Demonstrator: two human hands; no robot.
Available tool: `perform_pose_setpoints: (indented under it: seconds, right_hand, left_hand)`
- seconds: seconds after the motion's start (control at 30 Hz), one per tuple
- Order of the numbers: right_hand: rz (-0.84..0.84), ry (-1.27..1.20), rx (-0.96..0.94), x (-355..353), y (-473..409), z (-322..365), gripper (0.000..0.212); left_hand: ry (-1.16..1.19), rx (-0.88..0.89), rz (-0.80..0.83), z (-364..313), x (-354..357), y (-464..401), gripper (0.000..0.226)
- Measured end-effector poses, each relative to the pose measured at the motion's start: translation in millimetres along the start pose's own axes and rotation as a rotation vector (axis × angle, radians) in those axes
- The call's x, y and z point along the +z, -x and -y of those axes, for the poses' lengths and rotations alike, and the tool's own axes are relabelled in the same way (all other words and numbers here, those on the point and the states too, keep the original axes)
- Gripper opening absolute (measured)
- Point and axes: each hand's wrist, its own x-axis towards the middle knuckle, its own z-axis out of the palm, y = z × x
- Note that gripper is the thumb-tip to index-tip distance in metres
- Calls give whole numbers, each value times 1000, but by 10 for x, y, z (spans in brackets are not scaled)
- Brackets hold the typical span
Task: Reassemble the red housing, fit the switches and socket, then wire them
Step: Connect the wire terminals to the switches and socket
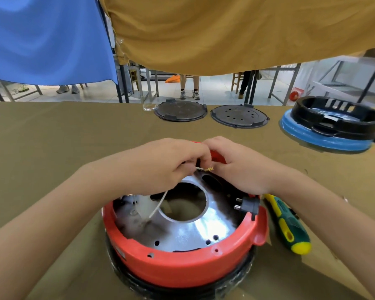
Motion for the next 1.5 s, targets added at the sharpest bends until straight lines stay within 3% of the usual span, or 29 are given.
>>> perform_pose_setpoints:
  seconds: [0.17, 0.37, 0.57, 0.73, 0.9, 1.07, 1.5]
  right_hand:
    - [4, -11, 16, -28, 31, 51, 34]
    - [30, 4, -3, -55, 64, 97, 39]
    - [24, 12, 1, -54, 54, 82, 38]
    - [27, 25, 7, -43, 47, 68, 39]
    - [-1, -8, 45, -10, 22, 55, 31]
    - [-1, -12, 57, 8, 8, 37, 31]
    - [1, -11, 60, 9, -6, 29, 33]
  left_hand:
    - [-45, 54, 105, -163, 88, -3, 15]
    - [404, 175, 51, -99, 150, -3, 7]
    - [574, 194, 40, -38, 198, -13, 6]
    - [502, 196, -3, -34, 216, -15, 8]
    - [148, 213, 0, -39, 255, -23, 9]
    - [-64, 298, -89, -101, 344, -70, 8]
    - [54, 198, -70, -87, 361, -87, 19]
